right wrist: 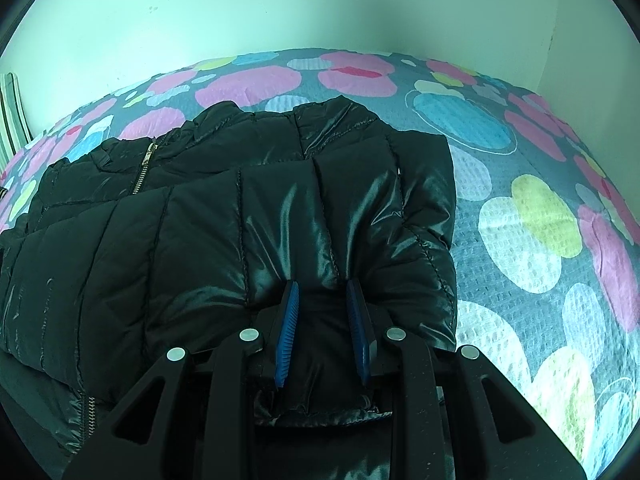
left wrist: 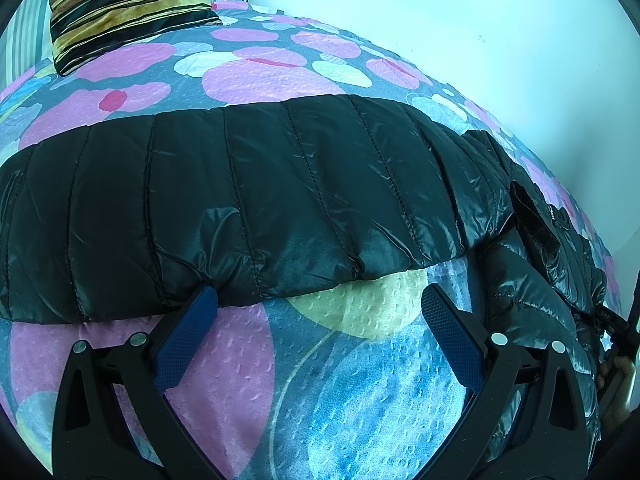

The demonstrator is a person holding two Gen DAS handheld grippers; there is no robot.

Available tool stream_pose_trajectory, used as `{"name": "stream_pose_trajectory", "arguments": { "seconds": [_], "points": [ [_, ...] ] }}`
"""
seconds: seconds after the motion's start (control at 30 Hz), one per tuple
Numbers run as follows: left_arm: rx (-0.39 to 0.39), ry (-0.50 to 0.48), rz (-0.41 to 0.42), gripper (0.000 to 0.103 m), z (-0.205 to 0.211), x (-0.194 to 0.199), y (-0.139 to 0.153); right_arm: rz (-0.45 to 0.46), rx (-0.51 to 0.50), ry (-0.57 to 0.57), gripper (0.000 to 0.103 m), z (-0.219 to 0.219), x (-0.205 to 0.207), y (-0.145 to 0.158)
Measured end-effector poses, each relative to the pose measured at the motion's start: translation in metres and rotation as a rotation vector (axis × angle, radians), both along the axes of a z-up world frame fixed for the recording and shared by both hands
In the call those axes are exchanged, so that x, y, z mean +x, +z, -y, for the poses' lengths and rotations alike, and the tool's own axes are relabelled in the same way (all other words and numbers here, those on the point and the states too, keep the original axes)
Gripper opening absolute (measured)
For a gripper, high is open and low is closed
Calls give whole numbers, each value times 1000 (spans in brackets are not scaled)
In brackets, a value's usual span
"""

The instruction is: Fold large clothes

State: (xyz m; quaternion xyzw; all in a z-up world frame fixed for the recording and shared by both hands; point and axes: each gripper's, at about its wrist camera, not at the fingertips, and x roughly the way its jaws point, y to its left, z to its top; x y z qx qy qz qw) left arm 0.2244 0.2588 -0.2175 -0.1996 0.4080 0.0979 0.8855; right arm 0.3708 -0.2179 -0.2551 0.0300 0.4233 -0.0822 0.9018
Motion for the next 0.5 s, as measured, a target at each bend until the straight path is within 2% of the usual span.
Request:
{"name": "stream_pose_trajectory", "arguments": {
  "seconds": [0.4,0.5],
  "points": [
    [9,0,-2,101,0,0,0,16,8,-3,27,1,-2,1],
    [20,-1,-3,101,2,1,1,23,9,-2,31,1,-3,2]
  ]
}}
